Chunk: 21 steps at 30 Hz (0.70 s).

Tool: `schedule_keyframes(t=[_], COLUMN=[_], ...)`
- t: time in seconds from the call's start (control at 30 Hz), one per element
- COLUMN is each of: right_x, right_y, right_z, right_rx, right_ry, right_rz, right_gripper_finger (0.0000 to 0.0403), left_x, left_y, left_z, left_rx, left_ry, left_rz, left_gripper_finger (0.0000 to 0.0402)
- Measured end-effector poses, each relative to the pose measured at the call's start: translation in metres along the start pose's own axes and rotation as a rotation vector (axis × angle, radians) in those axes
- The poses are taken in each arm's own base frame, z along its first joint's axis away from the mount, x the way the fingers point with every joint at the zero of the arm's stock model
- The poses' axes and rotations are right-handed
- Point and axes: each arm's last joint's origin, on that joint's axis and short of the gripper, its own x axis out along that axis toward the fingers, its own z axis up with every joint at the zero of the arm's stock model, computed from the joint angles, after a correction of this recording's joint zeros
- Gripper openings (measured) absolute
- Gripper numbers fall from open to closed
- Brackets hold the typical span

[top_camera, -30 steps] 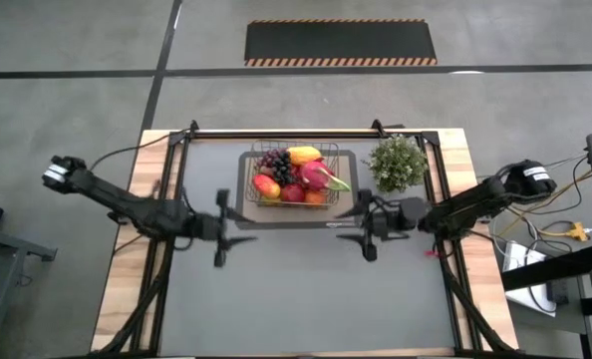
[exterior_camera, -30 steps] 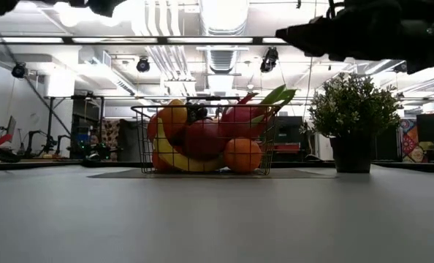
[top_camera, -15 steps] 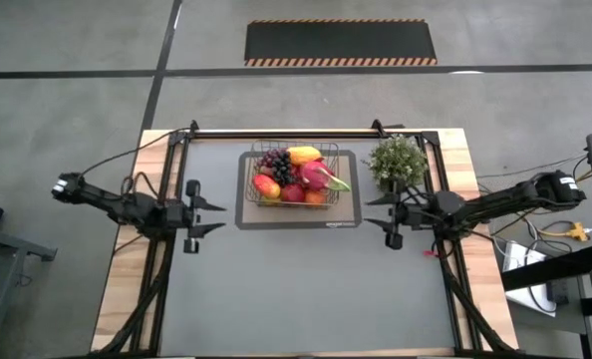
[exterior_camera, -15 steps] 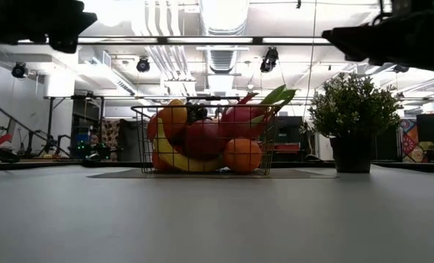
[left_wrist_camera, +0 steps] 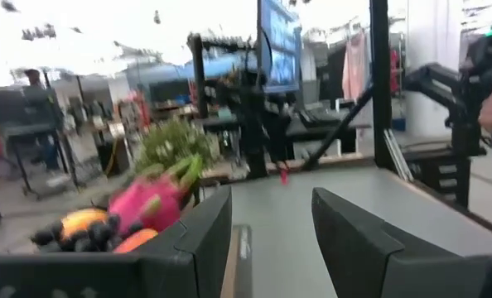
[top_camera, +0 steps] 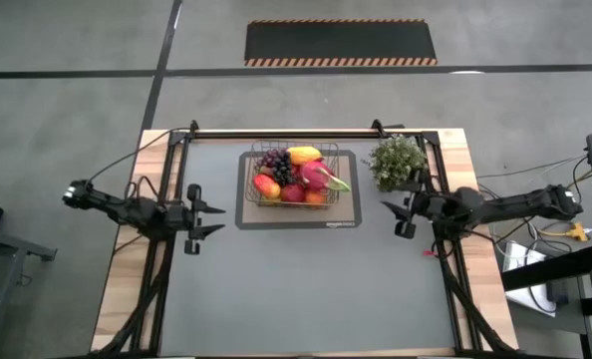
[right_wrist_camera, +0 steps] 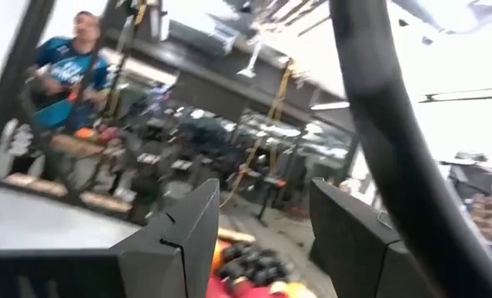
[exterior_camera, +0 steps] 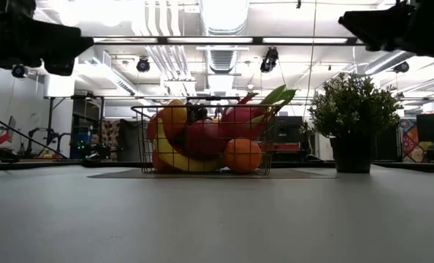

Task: Build produce basket
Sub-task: Return to Home Position

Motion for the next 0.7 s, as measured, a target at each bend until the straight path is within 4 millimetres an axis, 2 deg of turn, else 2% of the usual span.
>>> schedule_keyframes(t=[0.17,0.47,0.6,0.7], right_x=[-0.005,-0.017,-0.022,-0.024], right_y=[-0.005,-0.014,-0.018,-0.021], right_z=[0.006,0.021,0.026,0.024], right_rx=[-0.021,-0.070,0.009,0.129], right_ry=[-0.036,-0.171,-0.212,-0.167], right_rz=[-0.044,-0.113,-0.148,-0.248], right_gripper_finger=[0.0173,0.0173,0.0173,0.0173], left_x=[0.002,0.006,0.007,0.008], left_y=[-0.001,-0.004,-0.005,-0.006], left_z=[-0.004,-0.011,-0.013,-0.015], left_rx=[-0.096,-0.074,-0.064,-0.057], left_ry=[0.039,0.112,0.138,0.157], left_rz=[-0.003,-0.011,-0.014,-0.016], left_gripper_finger=[0.0152,0.0152,0.0152,0.0152])
